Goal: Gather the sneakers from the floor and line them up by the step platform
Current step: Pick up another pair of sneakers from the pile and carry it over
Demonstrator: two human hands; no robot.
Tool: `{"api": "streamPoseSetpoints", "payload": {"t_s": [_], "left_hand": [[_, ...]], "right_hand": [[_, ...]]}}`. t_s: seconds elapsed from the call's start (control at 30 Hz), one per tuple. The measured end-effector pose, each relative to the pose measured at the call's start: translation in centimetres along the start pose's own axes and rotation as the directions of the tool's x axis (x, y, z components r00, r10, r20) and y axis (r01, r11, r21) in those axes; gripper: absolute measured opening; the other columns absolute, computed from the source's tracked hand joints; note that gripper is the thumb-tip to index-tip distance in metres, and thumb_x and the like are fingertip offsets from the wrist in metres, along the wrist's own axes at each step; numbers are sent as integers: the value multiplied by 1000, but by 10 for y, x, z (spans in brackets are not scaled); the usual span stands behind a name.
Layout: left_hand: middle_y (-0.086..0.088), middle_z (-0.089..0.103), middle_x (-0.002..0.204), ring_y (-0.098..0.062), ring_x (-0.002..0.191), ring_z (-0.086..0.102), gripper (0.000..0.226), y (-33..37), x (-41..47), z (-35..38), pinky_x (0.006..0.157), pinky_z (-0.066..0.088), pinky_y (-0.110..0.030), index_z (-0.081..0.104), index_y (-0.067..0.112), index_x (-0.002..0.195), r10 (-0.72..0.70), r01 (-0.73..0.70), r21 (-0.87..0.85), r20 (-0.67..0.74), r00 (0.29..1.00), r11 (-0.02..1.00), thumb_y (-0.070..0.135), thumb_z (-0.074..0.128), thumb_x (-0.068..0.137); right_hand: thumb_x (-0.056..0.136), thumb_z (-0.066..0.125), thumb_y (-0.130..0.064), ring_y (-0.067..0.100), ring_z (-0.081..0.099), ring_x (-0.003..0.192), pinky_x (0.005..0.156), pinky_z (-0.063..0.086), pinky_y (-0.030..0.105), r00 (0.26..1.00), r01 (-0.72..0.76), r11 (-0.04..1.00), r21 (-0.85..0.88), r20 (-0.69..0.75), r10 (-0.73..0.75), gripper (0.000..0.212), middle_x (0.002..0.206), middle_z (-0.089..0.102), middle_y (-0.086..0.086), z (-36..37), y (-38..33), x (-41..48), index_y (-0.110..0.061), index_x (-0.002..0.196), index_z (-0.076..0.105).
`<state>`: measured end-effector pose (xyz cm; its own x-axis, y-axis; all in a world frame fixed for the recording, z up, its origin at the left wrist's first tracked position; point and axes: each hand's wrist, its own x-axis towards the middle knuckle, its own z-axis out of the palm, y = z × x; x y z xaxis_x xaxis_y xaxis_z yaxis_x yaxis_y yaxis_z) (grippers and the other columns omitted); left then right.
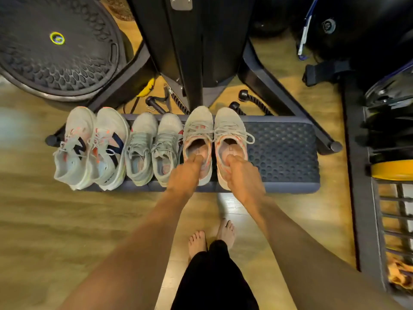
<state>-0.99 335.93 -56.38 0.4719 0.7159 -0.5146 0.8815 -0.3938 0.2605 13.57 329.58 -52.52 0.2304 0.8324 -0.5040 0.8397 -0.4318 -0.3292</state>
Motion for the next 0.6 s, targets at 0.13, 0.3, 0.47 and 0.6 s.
{"api": "streamPoseSetpoints", "payload": {"t_s": [0.13, 0.3, 0.47, 0.6], "left_hand": [[-9, 44, 125, -40, 93, 60, 50, -12, 32, 26, 63, 37, -43, 41, 14, 123, -38, 38, 20, 19, 999, 999, -5, 55, 79], [-10, 46, 126, -41, 98, 58, 43, -13, 40, 52, 70, 42, -44, 40, 11, 124, -33, 31, 33, 63, 997, 999, -4, 51, 85], [-13, 48, 127, -41, 102, 57, 40, -15, 38, 56, 75, 42, -44, 43, 10, 126, -40, 49, -81, 104, 994, 996, 0, 49, 88], [-14, 53, 127, -38, 109, 55, 37, -11, 32, 43, 87, 46, -42, 49, 9, 126, 10, 20, -189, 154, 988, 982, 8, 53, 90]], "right_hand": [[83, 46, 6, 35, 57, 88, 69, 40, 38, 1000, 20, 999, 32, -1, -20, 33, 106, 55, 8, 37, 8, 36, -12, 110, 49], [88, 47, 0, 26, 40, 77, 67, 31, 30, 991, -38, 998, 50, 129, 32, 22, 89, 42, 6, 73, 18, 61, -20, 91, 37], [92, 49, -6, 34, 57, 104, 79, 43, 34, 979, -78, 995, 62, 194, 64, 33, 118, 58, 14, 83, 29, 63, -12, 124, 52], [90, 50, -3, 36, 56, 109, 86, 46, 37, 971, -80, 994, 77, 232, 60, 43, 126, 55, 14, 62, 29, 58, -16, 131, 49]]}}
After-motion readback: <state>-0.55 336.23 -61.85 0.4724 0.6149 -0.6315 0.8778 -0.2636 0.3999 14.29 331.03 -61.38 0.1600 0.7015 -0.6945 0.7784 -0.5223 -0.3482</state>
